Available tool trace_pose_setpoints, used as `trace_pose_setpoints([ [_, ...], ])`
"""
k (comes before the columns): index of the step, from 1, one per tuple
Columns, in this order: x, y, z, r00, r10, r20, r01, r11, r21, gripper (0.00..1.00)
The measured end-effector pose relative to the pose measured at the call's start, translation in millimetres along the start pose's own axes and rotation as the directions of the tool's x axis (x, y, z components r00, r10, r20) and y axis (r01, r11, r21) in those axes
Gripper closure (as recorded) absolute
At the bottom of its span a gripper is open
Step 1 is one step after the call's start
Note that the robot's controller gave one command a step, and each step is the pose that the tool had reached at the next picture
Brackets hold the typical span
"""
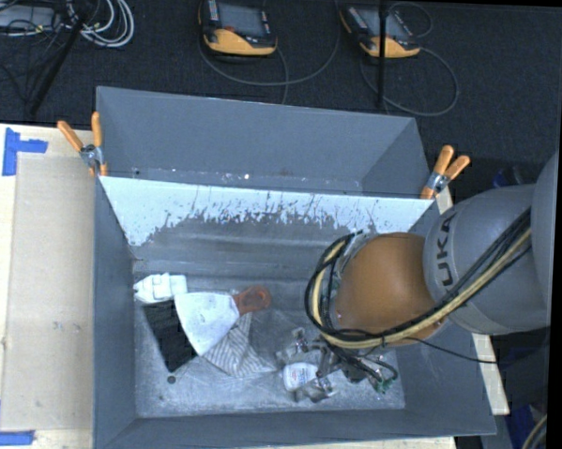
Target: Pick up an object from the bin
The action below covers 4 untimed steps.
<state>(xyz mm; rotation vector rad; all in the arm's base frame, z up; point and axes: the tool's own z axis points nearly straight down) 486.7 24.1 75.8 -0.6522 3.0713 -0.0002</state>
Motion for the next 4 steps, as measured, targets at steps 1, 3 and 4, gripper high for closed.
trace_pose_setpoints([
  [1, 0.0, 0, 0, 1.000, 0.000, 0.000, 0.000, 1.000, 0.000, 1.00],
  [3, -5.5, 10, -124, 0.999, -0.035, -0.002, 0.035, 0.999, -0.001, 1.00],
  [4, -0.7, 12, -156, 0.994, -0.110, -0.007, 0.110, 0.994, -0.005, 1.00],
])
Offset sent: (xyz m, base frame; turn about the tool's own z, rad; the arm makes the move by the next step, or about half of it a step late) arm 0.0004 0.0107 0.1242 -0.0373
